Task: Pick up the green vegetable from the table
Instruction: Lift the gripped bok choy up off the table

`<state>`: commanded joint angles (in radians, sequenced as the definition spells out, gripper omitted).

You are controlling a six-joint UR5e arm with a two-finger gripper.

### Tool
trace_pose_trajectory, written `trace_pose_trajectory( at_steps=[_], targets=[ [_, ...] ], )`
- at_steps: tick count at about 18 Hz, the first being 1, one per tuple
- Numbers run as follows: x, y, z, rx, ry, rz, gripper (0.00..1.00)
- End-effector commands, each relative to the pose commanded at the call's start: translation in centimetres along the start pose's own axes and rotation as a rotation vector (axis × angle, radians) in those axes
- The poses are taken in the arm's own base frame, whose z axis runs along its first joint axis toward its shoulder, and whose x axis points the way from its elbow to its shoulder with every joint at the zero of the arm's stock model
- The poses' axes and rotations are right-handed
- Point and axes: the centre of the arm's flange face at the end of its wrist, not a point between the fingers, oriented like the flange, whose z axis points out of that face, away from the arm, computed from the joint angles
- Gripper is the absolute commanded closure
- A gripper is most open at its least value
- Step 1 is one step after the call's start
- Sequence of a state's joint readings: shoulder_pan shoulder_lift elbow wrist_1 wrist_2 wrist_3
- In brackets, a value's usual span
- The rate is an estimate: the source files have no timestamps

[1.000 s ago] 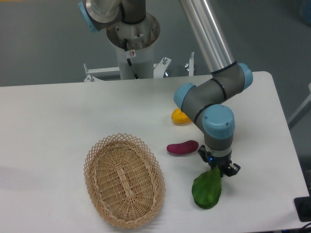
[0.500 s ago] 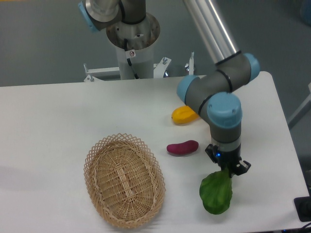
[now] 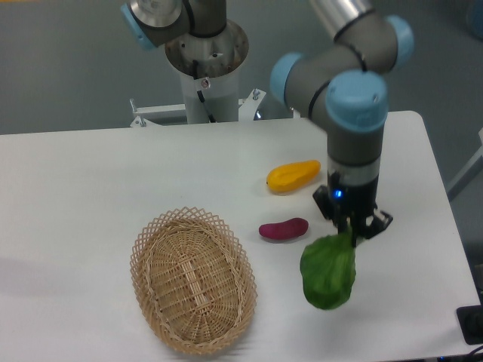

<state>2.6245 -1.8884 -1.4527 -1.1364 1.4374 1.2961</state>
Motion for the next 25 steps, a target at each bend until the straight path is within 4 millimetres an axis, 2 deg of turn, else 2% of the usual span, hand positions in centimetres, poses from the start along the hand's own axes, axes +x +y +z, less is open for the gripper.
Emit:
trace_pose_trajectory(
  at_steps=[2,8,25],
  targets=[
    [0.2,0.7,-1.6,-0.004,0.004,0.053,0.74],
    [0.3,4.9,-3.6,-0.034,0.078,0.146,0.74],
    [0.3,4.9,-3.6,-0.036,0.073,0.149,0.74]
  ],
)
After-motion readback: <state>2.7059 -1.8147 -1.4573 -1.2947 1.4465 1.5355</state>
